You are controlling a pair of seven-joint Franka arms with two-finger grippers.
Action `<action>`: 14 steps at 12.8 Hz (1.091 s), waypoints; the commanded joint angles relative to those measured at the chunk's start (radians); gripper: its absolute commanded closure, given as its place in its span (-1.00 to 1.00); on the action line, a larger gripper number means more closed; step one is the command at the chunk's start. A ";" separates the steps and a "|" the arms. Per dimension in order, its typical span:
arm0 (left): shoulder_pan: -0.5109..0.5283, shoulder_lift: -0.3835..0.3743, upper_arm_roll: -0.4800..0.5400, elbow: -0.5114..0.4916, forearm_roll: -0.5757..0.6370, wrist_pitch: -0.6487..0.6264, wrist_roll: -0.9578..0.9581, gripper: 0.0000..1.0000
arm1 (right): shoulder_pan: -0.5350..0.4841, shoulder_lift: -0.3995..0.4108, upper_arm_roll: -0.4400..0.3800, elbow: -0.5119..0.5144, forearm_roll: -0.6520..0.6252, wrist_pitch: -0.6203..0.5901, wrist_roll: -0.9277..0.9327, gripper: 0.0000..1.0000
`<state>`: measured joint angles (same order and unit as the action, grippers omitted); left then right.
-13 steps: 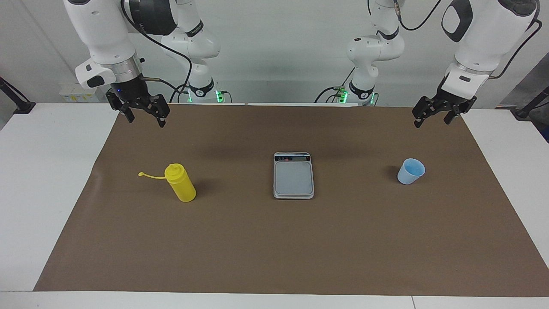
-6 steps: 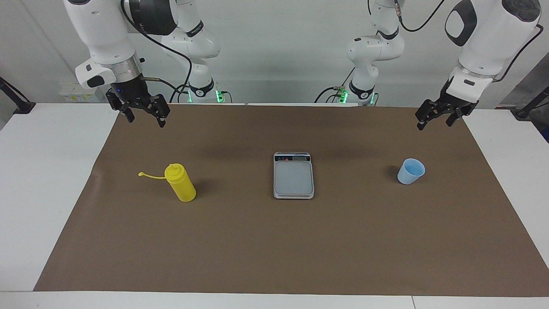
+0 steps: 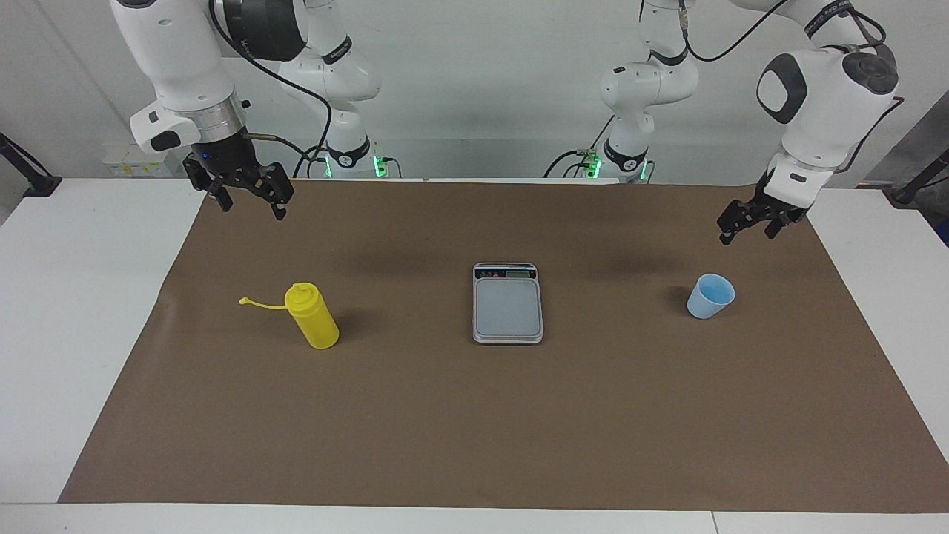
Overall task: Pour seasoning into cup on scale with both arms
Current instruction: 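Move the left gripper toward the light blue cup, then close the left gripper around the light blue cup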
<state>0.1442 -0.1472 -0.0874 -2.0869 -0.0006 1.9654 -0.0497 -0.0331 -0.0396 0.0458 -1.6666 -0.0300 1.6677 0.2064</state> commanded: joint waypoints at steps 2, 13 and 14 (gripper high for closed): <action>0.038 -0.003 -0.006 -0.091 -0.016 0.095 0.068 -1.00 | -0.011 -0.022 0.005 -0.024 -0.004 0.004 0.004 -1.00; 0.101 0.092 -0.006 -0.183 -0.016 0.348 0.114 -1.00 | -0.011 -0.022 0.005 -0.024 -0.004 0.004 0.004 -1.00; 0.104 0.093 -0.006 -0.183 -0.016 0.351 0.116 -1.00 | -0.011 -0.022 0.005 -0.024 -0.004 0.004 0.004 -1.00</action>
<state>0.2369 -0.0553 -0.0877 -2.2588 -0.0015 2.2832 0.0570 -0.0332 -0.0396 0.0458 -1.6666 -0.0300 1.6677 0.2064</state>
